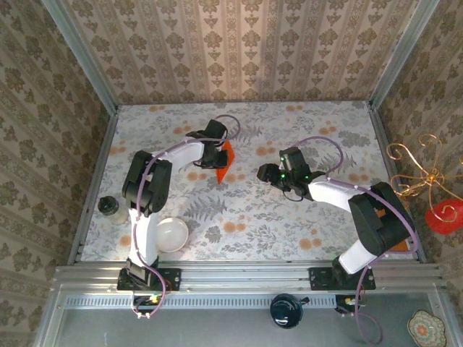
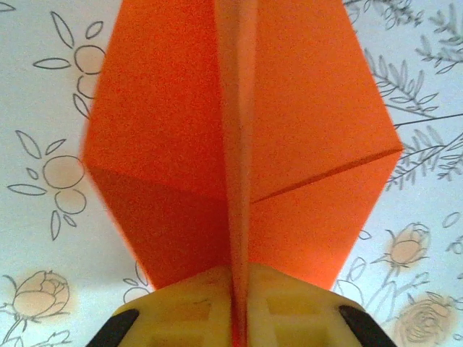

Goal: Fold a paper plane with a square sheet of paper (pick it up from the middle)
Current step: Move the paper plane to the center of the table.

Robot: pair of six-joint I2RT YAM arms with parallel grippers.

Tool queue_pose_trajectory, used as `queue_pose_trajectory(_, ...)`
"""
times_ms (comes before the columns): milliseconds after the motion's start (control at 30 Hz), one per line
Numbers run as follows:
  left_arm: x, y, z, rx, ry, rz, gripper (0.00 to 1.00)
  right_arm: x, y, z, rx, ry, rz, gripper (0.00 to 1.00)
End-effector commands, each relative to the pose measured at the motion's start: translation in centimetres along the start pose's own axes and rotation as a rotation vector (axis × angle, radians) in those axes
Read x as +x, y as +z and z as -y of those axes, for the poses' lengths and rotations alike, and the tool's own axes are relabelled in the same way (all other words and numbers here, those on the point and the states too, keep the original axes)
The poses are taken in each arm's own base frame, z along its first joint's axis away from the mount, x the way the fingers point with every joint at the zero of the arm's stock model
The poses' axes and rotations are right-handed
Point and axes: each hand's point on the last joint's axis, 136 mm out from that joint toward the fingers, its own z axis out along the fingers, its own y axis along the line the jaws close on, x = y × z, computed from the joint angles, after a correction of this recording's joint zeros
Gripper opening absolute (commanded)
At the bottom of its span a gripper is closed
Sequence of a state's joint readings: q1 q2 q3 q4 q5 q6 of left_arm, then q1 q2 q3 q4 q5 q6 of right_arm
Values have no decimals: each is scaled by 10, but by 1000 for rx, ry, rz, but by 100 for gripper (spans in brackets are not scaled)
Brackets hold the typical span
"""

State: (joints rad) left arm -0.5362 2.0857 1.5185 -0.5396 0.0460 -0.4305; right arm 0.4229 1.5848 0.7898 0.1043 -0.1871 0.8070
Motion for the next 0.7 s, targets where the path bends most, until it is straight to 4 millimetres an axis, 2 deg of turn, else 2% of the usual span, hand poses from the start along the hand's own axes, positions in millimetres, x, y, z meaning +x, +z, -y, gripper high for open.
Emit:
queue_pose_trajectory(0,0,-1,-2,-38,36,-14,17,2,3,11,25,4,-8,60)
queue_pose_trajectory(267,7,1,-3,-97,74,-28,28,4,6,14,23,16,-16,60)
queue_pose_trajectory(667,24,20,-7,-200,64,-91,34,7,8,15,18,21,-23,61)
